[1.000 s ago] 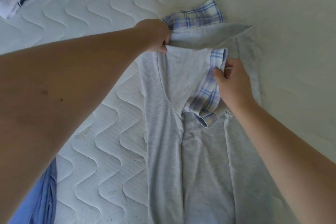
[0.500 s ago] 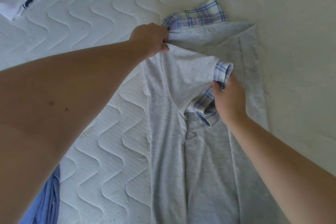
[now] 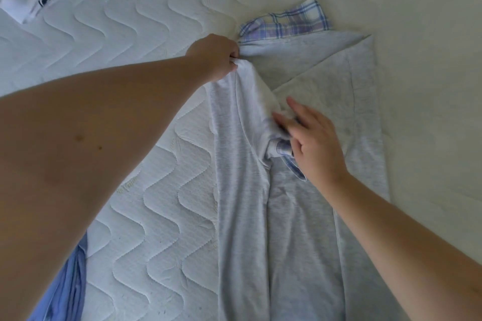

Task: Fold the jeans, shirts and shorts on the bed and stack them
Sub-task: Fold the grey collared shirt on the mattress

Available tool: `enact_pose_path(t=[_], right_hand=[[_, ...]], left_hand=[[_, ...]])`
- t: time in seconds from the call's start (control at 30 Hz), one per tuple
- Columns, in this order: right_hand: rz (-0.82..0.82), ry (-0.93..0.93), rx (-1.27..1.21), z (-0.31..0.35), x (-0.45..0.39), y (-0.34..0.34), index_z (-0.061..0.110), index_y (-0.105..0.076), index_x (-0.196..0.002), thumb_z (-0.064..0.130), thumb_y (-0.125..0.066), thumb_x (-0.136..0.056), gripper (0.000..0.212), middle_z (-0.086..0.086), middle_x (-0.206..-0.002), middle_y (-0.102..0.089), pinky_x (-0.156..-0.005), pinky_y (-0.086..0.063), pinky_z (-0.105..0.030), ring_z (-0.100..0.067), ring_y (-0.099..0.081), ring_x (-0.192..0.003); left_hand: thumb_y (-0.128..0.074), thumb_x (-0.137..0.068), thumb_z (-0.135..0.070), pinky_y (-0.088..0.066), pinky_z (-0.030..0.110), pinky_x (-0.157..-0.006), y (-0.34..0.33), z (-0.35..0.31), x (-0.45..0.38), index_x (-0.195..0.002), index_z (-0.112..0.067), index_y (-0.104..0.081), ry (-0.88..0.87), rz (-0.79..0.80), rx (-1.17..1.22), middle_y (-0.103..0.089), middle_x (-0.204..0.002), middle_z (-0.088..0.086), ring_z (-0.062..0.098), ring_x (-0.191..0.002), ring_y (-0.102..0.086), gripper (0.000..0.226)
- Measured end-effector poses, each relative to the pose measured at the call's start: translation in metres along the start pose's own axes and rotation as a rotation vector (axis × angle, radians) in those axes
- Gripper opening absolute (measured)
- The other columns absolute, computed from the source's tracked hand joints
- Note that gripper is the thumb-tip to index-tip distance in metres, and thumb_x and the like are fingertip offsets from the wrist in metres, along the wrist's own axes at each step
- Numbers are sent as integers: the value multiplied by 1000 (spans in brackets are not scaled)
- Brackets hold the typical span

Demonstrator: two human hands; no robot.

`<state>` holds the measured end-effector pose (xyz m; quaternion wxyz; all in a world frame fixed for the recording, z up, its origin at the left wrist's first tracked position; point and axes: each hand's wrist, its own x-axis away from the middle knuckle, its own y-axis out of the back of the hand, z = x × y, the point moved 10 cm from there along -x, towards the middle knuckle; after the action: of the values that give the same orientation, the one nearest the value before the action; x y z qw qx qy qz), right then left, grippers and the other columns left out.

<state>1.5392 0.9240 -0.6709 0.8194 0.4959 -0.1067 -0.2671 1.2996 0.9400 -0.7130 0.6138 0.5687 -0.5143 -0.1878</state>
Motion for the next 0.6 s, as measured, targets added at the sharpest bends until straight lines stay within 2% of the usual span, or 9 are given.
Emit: enact_pose_path(t=[0.13,0.23,0.33,0.4,0.5,0.6], right_hand=[[169,160,155,17,27,-22,20,-66,-126,5,-64,-84,45,-13,-144,-51,-99,-43,-48,-34,-53,-125],[274,86,206,16,34,-38,19,-62,-130,6,-70,-84,49,-15,-152,-39,-105,-41,-51,-36,-41,-137],[337,4,154,15,34,-46,20,-60,-133,4,-65,-88,48,-14,-159,-26,-107,-40,-50,-36,-26,-145],[337,-19,78,19,32,-45,20,-58,-135,0,-61,-89,50,-14,-159,-25,-109,-39,-47,-33,-26,-144],[201,-177,-117,14,30,-31,14,-46,-144,-2,-66,-83,67,-17,-152,-36,-109,-40,-45,-33,-39,-137],[144,-428,-180,-11,36,-28,9,-39,-146,20,-75,-82,74,-11,-139,-51,-107,-40,-45,-29,-47,-128]], left_hand=[[-59,-95,-27,-44,35,-81,-2,5,10,-118,-18,-62,92,-117,107,-59,-121,8,29,-106,-58,25],[-70,-86,-19,-46,32,-75,7,2,28,-121,-10,-51,115,-306,238,-44,-126,14,27,-89,-56,41],[-72,-84,-20,-46,27,-78,5,-2,55,-123,-8,-44,162,-436,452,-41,-124,14,23,-90,-52,49],[-67,-88,-30,-46,29,-71,-19,-1,68,-118,-12,-45,292,-382,662,-52,-112,7,22,-86,-56,42],[-65,-88,-51,-40,25,-55,-68,-10,81,-103,-16,-49,478,-162,904,-57,-83,-4,13,-71,-57,42],[-68,-89,-42,-43,23,-57,-86,-18,84,-91,-15,-60,485,-77,973,-57,-74,-5,11,-65,-53,29]])
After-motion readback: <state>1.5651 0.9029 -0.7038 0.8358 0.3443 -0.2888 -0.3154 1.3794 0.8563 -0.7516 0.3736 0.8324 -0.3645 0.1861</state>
